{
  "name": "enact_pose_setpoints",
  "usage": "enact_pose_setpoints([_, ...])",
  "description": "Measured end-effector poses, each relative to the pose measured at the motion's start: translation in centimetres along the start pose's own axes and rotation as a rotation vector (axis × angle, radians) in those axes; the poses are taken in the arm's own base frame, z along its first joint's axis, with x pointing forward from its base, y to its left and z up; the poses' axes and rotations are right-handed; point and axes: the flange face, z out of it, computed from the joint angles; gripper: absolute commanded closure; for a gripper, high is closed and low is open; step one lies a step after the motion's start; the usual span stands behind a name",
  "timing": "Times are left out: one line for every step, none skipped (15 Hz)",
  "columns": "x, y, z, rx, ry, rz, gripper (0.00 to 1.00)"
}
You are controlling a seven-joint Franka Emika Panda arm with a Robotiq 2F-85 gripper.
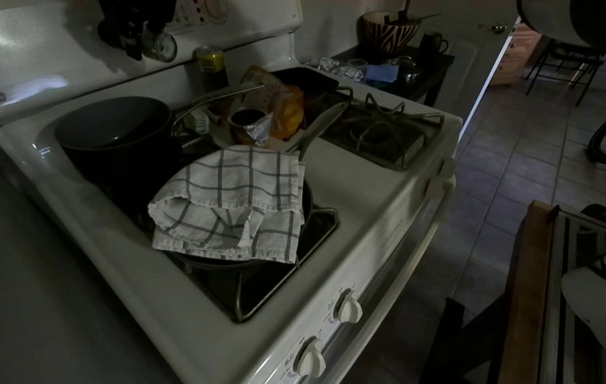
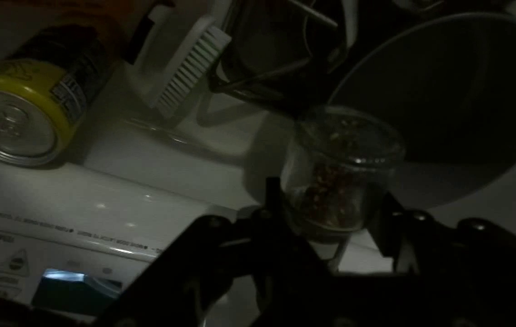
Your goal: Remove the jar from the pot and put it on the stove.
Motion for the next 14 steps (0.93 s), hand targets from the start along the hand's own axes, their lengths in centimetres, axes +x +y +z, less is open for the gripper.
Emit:
enact_pose_setpoints([-0.1, 0.6, -0.3, 0.012, -0.001, 0.006, 0.78])
enact_pose_setpoints([-0.2, 1.0, -0.5, 0.025, 0.002, 0.007, 0.78])
enact_pose_setpoints([-0.2, 1.3, -0.8, 0.035, 0.011, 0.007, 0.78])
enact_pose_setpoints([-0.2, 1.4, -1.0, 0.045, 0.023, 0.005, 0.78])
enact_pose_setpoints([-0.2, 1.3, -1.1, 0.057, 0.035, 0.001, 0.78])
enact_pose_setpoints([-0.3, 1.1, -1.2, 0.068, 0.044, 0.0, 0.78])
enact_pose_setpoints([-0.6, 0.9, -1.1, 0.076, 0.046, 0.0, 0.78])
enact_pose_setpoints([-0.9, 0.7, -0.9, 0.083, 0.046, 0.0, 0.78])
enact_pose_setpoints([-1.2, 0.5, -0.8, 0.088, 0.04, 0.002, 0.78])
enact_pose_setpoints([-1.7, 0.4, -0.6, 0.089, 0.027, 0.01, 0.78])
enact_pose_setpoints([-2.2, 0.4, -0.4, 0.087, 0.014, 0.025, 0.78])
enact_pose_setpoints([-2.8, 0.4, -0.4, 0.083, 0.005, 0.046, 0.53])
enact_pose_setpoints([-3.1, 0.5, -0.5, 0.079, 0.017, 0.064, 0.53])
enact_pose_setpoints([-3.4, 0.6, -0.6, 0.075, 0.031, 0.076, 0.53])
